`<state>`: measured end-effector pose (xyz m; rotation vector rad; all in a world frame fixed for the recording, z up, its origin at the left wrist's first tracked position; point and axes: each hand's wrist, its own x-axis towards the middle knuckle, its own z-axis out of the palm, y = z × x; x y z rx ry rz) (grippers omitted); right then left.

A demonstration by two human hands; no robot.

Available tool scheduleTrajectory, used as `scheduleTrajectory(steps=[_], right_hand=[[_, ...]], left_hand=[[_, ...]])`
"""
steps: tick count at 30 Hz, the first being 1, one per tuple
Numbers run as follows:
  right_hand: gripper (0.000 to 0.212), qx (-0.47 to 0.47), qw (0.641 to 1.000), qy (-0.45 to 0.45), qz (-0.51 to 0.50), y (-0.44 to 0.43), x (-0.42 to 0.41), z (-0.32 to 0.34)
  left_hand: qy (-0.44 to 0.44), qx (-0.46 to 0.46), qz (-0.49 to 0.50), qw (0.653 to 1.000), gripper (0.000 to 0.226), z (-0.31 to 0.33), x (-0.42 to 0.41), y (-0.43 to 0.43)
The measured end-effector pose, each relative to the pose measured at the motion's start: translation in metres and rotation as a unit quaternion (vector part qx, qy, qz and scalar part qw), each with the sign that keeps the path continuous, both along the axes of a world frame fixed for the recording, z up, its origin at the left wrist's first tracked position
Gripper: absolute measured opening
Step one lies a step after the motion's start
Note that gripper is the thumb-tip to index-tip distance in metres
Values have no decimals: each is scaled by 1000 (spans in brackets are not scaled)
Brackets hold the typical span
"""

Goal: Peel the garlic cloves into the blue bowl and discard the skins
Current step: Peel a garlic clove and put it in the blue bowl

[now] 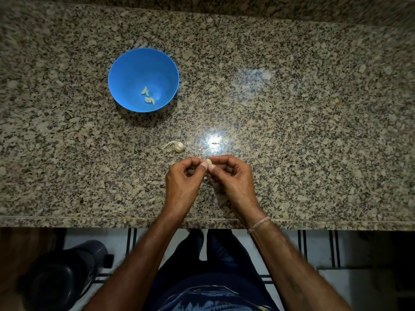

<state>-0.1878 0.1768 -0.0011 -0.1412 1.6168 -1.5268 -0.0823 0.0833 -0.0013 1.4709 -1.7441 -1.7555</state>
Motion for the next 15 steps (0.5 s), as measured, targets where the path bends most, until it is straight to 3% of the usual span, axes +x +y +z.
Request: scheduleTrajectory(steps=[7, 10, 12, 15], right_hand=[[18, -2, 1000, -12, 29, -1, -1, -1], [18, -8, 996, -90, 14, 1, -1, -2], [18, -16, 991, -132, -7, 2, 0, -4], [18, -3, 992, -125, -6, 3, 0, -6]], left_hand=[[-2, -13, -13, 1000, 11, 2, 1, 0], [-23, -9, -17, 1000, 12, -1, -1, 0], [-49, -14, -16, 999, 18, -3, -3, 0], [-62, -22, -4, 998, 37, -1, -4, 1]])
